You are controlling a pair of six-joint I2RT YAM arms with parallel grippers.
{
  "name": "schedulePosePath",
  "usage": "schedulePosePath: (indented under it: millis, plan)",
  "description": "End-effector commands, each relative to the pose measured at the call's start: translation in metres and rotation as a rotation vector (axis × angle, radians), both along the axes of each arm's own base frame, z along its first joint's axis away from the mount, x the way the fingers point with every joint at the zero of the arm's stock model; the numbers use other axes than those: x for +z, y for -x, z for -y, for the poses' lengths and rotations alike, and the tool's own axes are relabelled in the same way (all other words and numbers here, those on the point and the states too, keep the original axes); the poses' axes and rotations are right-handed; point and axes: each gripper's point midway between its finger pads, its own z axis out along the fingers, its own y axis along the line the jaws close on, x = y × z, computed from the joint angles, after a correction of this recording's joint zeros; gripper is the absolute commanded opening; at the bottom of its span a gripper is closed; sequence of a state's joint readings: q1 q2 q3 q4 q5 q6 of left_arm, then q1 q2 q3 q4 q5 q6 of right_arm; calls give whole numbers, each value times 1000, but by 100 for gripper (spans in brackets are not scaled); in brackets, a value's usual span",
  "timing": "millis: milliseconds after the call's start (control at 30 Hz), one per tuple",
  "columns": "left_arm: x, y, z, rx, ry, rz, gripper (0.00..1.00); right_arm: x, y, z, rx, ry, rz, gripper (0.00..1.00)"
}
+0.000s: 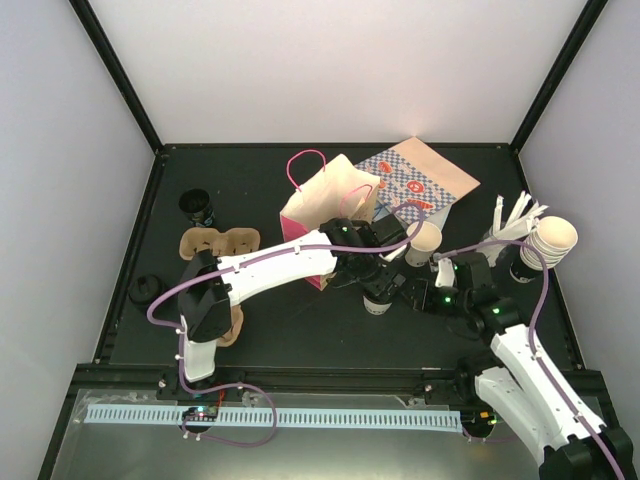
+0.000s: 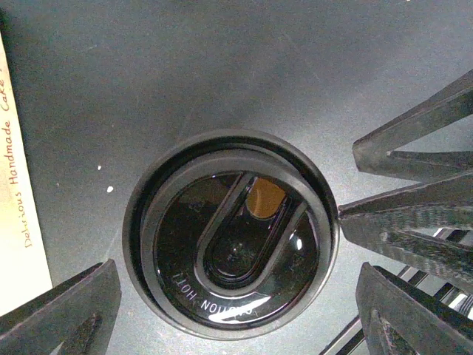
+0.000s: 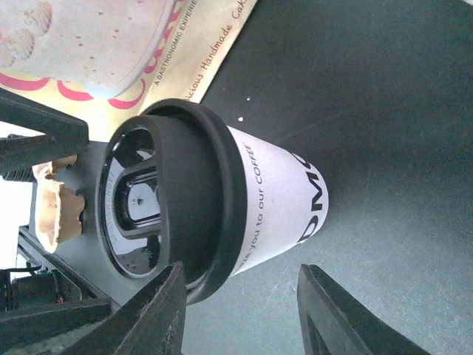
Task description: Pack the takeout coffee
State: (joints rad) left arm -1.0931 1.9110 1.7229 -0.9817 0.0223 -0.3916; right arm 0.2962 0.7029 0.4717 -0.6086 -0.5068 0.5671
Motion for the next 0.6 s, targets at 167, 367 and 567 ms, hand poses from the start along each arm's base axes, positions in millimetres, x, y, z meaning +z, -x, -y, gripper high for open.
schedulePosePath:
  millis: [167,367,567]
  plan:
    - [-4,-8,10,-39,14,31,88,-3,-2,-7,12,-38,-12,43]
    - [-11,-8,13,-52,6,24,88,-3,-3,-8,15,-43,-12,43]
    - [-19,-9,13,-56,-10,19,85,-8,-3,-7,13,-36,-25,43]
